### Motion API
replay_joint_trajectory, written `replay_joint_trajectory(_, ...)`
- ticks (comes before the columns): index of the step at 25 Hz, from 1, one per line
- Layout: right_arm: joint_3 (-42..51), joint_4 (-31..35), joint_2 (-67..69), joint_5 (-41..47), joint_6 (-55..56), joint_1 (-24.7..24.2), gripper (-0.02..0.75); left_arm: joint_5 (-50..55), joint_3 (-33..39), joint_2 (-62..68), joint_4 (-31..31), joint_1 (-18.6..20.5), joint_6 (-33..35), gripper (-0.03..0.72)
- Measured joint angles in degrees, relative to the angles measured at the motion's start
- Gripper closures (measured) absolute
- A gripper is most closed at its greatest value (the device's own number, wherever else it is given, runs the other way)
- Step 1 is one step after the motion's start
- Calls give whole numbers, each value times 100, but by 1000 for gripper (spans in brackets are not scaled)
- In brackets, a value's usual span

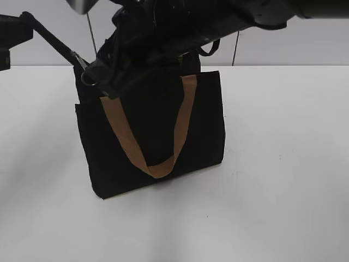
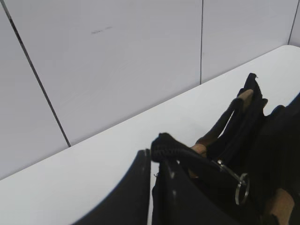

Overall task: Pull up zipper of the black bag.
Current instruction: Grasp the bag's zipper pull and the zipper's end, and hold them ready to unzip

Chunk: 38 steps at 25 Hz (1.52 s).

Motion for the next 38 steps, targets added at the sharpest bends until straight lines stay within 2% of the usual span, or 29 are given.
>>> replay_joint_trajectory(8, -1061, -6, 450, 1295, -487, -327, 398, 103, 0, 0, 0, 0, 0, 670)
replay_joint_trajectory(13, -1580, -17, 838, 1927, -657, -356, 399, 150, -10, 0, 5, 0, 0, 671)
replay_joint_trajectory(27, -1682, -226, 1183, 1971, -706, -360, 423, 168, -17, 0, 5, 0, 0, 671)
replay_joint_trajectory(29, -1682, -231, 1189, 1971, -706, -360, 439, 168, -17, 0, 5, 0, 0, 671)
replay_joint_trajectory(38, -1682, -231, 1194, 1962, -713, -360, 598, 168, -17, 0, 5, 0, 0, 671)
